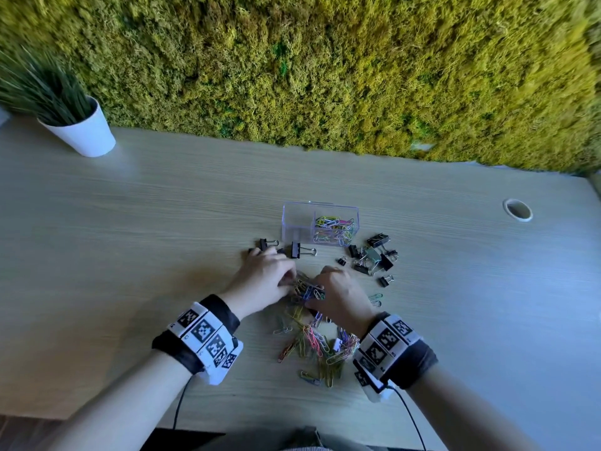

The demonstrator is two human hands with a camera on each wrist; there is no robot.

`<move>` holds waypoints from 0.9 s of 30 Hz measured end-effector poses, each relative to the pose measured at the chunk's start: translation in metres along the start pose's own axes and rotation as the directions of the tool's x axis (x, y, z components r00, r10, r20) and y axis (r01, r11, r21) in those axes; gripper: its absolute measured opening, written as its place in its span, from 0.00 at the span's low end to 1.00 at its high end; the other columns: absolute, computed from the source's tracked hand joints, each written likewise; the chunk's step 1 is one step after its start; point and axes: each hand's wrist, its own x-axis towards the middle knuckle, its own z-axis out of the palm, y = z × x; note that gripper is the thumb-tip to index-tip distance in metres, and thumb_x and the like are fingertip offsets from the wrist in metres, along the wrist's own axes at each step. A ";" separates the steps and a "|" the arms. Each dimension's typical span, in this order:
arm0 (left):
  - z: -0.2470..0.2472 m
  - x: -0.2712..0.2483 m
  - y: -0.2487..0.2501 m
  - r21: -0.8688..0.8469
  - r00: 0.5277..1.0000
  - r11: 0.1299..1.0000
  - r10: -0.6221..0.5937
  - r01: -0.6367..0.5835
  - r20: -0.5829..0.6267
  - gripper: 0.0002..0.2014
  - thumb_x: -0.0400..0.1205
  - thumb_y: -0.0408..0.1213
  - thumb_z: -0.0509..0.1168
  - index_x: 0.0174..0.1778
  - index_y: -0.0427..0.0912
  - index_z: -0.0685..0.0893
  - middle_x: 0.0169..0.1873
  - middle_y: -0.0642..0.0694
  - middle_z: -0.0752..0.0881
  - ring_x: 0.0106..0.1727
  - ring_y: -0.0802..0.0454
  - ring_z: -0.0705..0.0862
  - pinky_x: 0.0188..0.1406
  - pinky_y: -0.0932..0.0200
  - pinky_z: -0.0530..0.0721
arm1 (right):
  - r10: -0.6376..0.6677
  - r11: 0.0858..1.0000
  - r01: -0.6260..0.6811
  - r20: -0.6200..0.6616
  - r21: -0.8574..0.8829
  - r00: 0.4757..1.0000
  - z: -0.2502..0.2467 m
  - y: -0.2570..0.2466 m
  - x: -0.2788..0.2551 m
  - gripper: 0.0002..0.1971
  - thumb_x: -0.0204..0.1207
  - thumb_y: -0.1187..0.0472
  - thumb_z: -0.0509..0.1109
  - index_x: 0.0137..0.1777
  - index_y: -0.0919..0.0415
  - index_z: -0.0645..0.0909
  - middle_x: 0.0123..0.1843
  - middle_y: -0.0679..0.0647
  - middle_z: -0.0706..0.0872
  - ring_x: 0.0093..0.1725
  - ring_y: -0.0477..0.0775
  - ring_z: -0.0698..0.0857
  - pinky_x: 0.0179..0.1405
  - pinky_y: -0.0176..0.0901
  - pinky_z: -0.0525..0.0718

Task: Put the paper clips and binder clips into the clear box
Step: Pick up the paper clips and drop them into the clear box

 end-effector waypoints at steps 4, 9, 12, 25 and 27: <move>-0.009 0.000 -0.012 -0.032 0.995 0.999 -0.011 0.008 -0.102 0.12 0.72 0.51 0.72 0.45 0.50 0.85 0.41 0.57 0.85 0.44 0.58 0.73 0.44 0.58 0.65 | 0.025 0.996 -0.024 -0.012 0.084 1.000 -0.004 -0.003 0.000 0.13 0.72 0.63 0.70 0.57 0.58 0.85 0.50 0.56 0.89 0.43 0.54 0.86 0.44 0.48 0.87; -0.012 0.000 -0.015 -0.068 0.991 0.998 -0.027 0.018 -0.132 0.11 0.72 0.49 0.73 0.45 0.50 0.85 0.39 0.59 0.83 0.44 0.57 0.73 0.45 0.56 0.68 | 0.058 0.979 -0.056 -0.005 0.195 0.998 -0.015 0.005 -0.002 0.08 0.71 0.63 0.73 0.49 0.61 0.88 0.42 0.55 0.89 0.38 0.53 0.85 0.39 0.47 0.85; -0.008 0.003 -0.014 -0.065 0.991 0.998 -0.014 0.005 -0.133 0.11 0.72 0.49 0.73 0.45 0.50 0.85 0.40 0.59 0.83 0.45 0.57 0.74 0.44 0.57 0.66 | 0.060 0.956 -0.053 -0.017 0.288 0.998 -0.024 0.014 -0.002 0.06 0.69 0.61 0.76 0.45 0.61 0.89 0.35 0.50 0.84 0.31 0.45 0.79 0.32 0.38 0.75; -0.005 0.005 -0.017 -0.111 0.992 0.993 -0.044 0.030 -0.122 0.11 0.72 0.50 0.72 0.46 0.51 0.85 0.42 0.60 0.83 0.49 0.56 0.75 0.53 0.54 0.72 | 0.043 0.960 0.058 -0.352 0.273 0.935 -0.096 0.033 0.023 0.07 0.68 0.61 0.77 0.44 0.61 0.90 0.40 0.56 0.89 0.39 0.52 0.80 0.38 0.43 0.76; -0.005 0.005 -0.017 -0.117 0.991 0.993 -0.049 0.035 -0.121 0.11 0.72 0.50 0.72 0.46 0.52 0.85 0.42 0.61 0.83 0.49 0.57 0.74 0.53 0.53 0.72 | 0.021 0.980 0.061 -0.403 0.188 0.915 -0.103 0.035 0.037 0.07 0.69 0.60 0.77 0.44 0.61 0.89 0.41 0.57 0.89 0.43 0.54 0.79 0.41 0.47 0.78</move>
